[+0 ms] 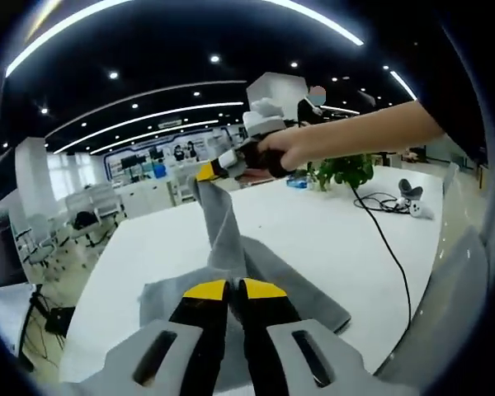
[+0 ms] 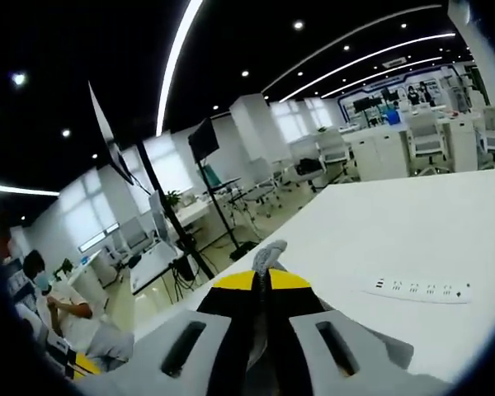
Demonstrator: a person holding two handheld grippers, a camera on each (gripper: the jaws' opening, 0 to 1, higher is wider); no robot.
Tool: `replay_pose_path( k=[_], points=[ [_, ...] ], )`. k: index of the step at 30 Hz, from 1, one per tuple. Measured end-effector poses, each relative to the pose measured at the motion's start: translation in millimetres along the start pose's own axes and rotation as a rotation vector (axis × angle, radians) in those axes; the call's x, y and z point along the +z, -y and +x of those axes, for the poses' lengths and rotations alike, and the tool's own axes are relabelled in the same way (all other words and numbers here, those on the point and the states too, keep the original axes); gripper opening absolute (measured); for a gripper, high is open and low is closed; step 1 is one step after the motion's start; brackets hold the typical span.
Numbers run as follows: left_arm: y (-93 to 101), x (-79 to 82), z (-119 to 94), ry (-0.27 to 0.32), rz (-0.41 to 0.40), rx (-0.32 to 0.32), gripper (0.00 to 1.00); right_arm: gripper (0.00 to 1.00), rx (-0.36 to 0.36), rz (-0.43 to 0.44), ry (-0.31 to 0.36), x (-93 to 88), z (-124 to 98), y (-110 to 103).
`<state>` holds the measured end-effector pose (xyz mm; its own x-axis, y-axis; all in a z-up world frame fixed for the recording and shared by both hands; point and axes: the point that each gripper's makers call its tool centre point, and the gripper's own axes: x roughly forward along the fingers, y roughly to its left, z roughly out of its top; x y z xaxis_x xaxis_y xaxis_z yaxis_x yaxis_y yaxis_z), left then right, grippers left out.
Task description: Fold the towel on the table until its edges align and the towel forms a compact rectangular stack.
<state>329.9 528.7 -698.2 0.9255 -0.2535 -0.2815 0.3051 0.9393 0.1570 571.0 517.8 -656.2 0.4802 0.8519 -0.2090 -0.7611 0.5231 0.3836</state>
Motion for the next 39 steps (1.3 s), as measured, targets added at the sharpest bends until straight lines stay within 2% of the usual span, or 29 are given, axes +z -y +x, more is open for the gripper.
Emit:
replay_pose_path(
  k=[3,10,13,16,18,19,20,30,31,33,36,39],
  points=[
    [-9.7,-9.3,-4,-0.012,-0.018,0.035,0.06,0.01,0.001,-0.026,-0.016,-4.0,10,-4],
    [-27.4,-28.1,-12,-0.011,-0.093,0.117,0.05,0.01,0.007,-0.017,-0.057,-24.8,36,-9],
    [-32.3,-28.9,-18,0.028,-0.134,0.149,0.05,0.01,0.015,-0.015,-0.068,-29.1,45,-13],
    [-39.2,-37.8,-21,0.020,-0.158,0.183,0.05,0.01,0.018,-0.022,-0.076,-32.5,54,-17],
    [-46.1,-41.6,-24,0.028,-0.182,0.216,0.05,0.01,0.019,0.000,-0.081,-34.4,58,-18],
    [-48.2,-42.6,-24,0.032,-0.189,0.226,0.05,0.01,0.024,0.042,-0.077,-34.4,62,-20],
    [-52.9,-45.4,-25,0.032,-0.202,0.250,0.05,0.01,0.028,0.037,-0.074,-34.3,64,-21],
    [-68.9,-64.4,-27,0.025,-0.239,0.342,0.05,0.01,0.018,0.029,-0.130,-58.9,94,-22],
    [-71.6,-72.3,-26,0.023,-0.245,0.354,0.05,0.01,0.020,0.023,-0.138,-61.6,96,-23],
    [-77.2,-76.0,-30,0.040,-0.249,0.401,0.05,0.01,0.018,0.022,-0.149,-65.2,101,-22],
    [-79.3,-75.1,-32,0.038,-0.243,0.422,0.05,0.01,0.028,0.035,-0.157,-68.5,106,-24],
    [-84.6,-83.9,-32,0.032,-0.270,0.440,0.05,0.01,0.028,0.018,-0.168,-72.1,111,-26]
  ],
)
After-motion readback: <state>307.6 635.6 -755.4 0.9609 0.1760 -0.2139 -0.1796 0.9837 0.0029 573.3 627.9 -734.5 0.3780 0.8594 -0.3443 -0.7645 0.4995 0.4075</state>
